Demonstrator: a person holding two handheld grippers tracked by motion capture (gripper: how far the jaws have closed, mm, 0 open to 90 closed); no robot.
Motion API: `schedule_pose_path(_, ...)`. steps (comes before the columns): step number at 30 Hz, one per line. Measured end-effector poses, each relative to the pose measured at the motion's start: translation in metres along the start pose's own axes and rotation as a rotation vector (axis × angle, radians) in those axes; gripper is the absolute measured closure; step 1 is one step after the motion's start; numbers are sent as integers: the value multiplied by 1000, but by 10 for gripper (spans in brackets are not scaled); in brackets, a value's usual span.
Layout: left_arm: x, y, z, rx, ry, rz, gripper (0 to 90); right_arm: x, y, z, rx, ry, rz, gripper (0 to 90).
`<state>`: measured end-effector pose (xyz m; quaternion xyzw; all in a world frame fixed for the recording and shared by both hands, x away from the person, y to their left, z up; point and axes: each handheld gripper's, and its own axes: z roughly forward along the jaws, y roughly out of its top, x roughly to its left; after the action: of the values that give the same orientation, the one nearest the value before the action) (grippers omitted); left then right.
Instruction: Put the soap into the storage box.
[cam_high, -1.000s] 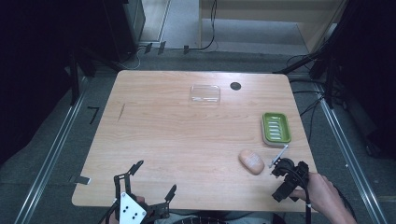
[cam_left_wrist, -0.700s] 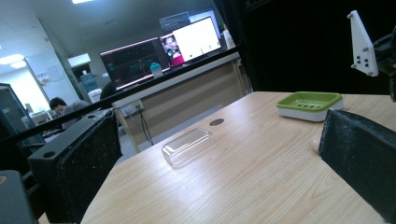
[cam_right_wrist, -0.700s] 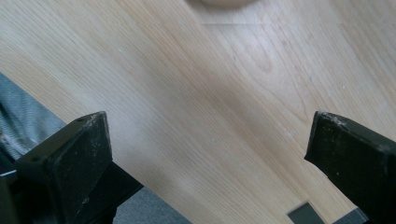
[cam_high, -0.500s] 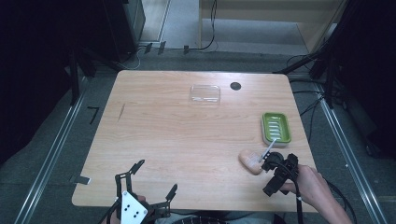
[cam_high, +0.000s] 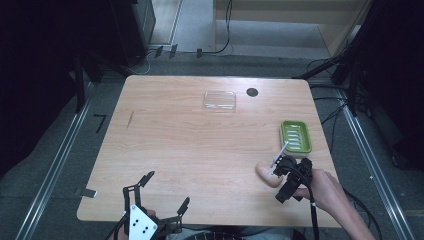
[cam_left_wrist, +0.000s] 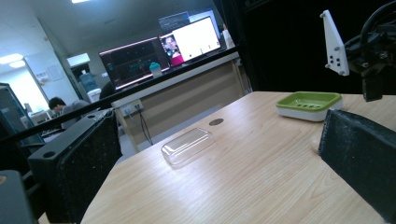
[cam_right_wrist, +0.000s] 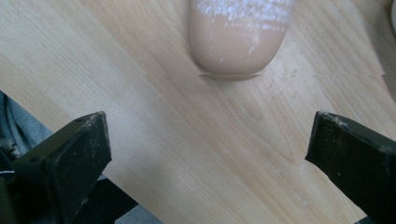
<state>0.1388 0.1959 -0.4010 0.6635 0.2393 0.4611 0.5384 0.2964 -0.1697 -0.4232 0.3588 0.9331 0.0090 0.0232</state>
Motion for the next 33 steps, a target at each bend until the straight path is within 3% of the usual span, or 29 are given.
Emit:
schedule_pose_path(15, 0, 0, -1, -1, 3, -4, 0, -4, 25, 4, 11, 10, -17, 0)
schedule_pose_path(33, 1, 0, -1, -2, 2, -4, 0, -10, 47, 20, 32, 43, 5, 0)
